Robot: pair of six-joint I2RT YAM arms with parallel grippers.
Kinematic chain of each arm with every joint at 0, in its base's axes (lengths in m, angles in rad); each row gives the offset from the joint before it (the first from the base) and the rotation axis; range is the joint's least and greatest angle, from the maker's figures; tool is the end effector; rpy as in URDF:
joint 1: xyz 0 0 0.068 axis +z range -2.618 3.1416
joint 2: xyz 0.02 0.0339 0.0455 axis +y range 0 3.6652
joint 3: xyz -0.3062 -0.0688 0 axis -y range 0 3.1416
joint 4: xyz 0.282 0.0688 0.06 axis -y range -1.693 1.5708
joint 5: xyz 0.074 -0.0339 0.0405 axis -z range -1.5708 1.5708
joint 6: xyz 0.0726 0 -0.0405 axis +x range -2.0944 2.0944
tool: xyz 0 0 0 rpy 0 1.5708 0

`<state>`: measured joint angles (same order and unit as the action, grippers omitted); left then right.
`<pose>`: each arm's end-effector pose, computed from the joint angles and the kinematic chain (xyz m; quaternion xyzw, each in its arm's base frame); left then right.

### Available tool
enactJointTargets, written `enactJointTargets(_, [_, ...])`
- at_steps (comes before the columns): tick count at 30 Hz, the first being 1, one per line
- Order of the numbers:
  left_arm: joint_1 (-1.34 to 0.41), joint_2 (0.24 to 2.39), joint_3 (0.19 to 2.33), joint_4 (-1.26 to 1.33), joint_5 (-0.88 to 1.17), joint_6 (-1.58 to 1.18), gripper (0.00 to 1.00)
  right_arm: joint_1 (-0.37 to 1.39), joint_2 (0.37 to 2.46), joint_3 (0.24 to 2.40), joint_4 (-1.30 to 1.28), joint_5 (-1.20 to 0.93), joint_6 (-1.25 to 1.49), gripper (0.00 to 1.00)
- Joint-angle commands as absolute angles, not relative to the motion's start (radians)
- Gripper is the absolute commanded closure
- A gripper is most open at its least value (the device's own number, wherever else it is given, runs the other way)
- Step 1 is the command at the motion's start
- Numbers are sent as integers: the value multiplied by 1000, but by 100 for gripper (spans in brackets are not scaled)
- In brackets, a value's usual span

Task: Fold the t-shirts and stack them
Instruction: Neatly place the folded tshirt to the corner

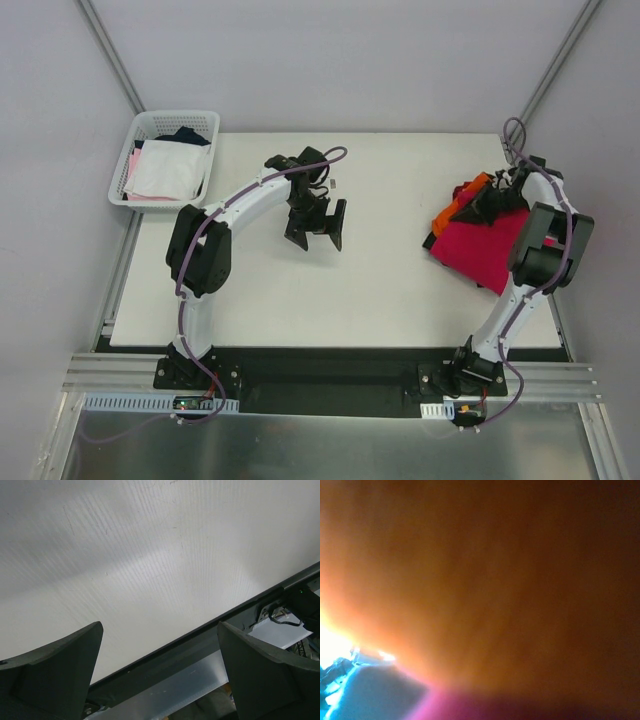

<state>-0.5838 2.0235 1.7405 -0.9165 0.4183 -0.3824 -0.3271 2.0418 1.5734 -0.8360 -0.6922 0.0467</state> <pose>0.3946 -0.2960 0.2369 0.1348 0.9527 -0.2646 0.0651 0.4617 -0.1077 0.1873 0.1290 0.9245 0.3155 0.1707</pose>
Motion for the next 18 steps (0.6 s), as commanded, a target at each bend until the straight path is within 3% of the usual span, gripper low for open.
enactJointTargets(1, [-595,1991,1776,-928,428,-396,1,-396,2063,1503,-1114,-442,45,99])
enactJointTargets(18, [-597,1997,1786,-930,431,-391,1,-466,1872,1381,-1298,-213,49,99])
